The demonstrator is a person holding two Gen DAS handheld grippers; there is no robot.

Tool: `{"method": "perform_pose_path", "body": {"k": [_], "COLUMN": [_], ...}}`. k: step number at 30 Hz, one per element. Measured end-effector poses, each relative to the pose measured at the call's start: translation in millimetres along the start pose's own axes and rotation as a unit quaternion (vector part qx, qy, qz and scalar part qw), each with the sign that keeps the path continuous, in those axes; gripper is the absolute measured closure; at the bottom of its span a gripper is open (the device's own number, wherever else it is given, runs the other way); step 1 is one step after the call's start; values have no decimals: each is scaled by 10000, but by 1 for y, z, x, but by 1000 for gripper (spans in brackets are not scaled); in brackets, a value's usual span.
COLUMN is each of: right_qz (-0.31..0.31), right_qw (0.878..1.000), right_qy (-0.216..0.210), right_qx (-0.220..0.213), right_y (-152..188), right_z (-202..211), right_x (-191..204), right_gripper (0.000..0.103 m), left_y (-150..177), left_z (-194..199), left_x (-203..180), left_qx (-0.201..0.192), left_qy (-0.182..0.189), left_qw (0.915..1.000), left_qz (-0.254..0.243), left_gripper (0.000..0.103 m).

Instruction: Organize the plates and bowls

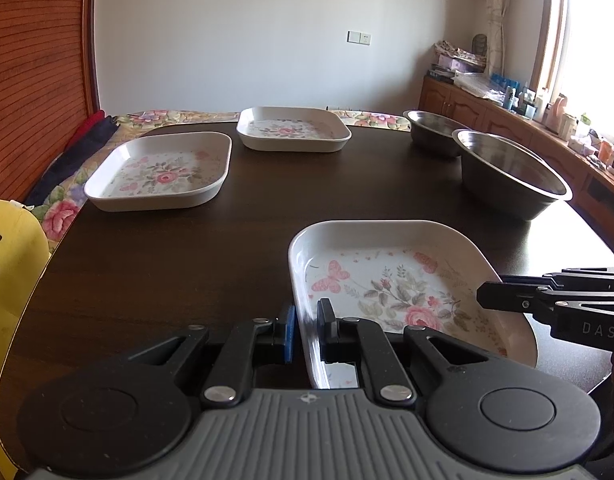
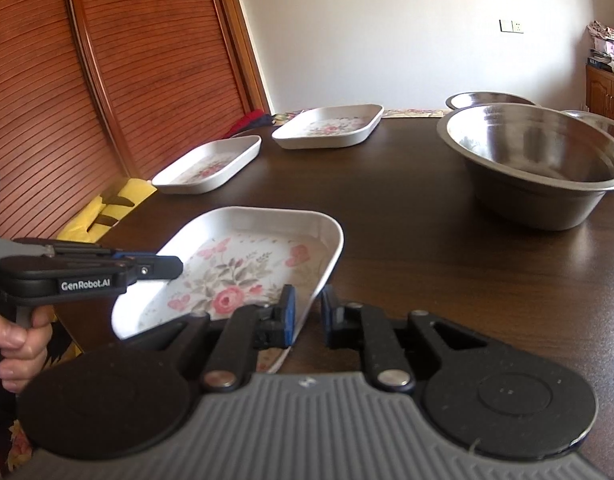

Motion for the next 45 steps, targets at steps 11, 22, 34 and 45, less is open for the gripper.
{"method": "perform_pose_path", "body": {"k": [11,22,34,45], "right_qz": [20,486,987,1036], "right_qw": [9988,9969,9938,9932], "right_qy": [193,-40,-382,-538], "right_qx": [-446,-616,-345,-28], "right_y": [-25,-70,-96,-116], "right_z": [16,-1,-52,-93], "right_x": [-12,7,58,90], "right_gripper": [81,81,81,81], "left_y": [-14,-41,-58,-72], "left_z": [16,13,-9,-26], "left_x": [15,49,105,145], "left_qx": [-292,-466,-475,-500], "left_qy": [-177,-488,-790,-851], "left_qw": [9994,9976,9955,9947], "left_qz": [111,148,215,279], "left_gripper": [61,57,57,55]}}
Point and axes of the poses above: each gripper's, at about its wrist camera, not at the fingertips, and z roughly against the way its jaws point, x to its left, y to its underside, the point moved 8 cm from there along -z, roughly the way its jaws point, and after that the axes turned 9 degrees about -z, right-handed, at the moved point
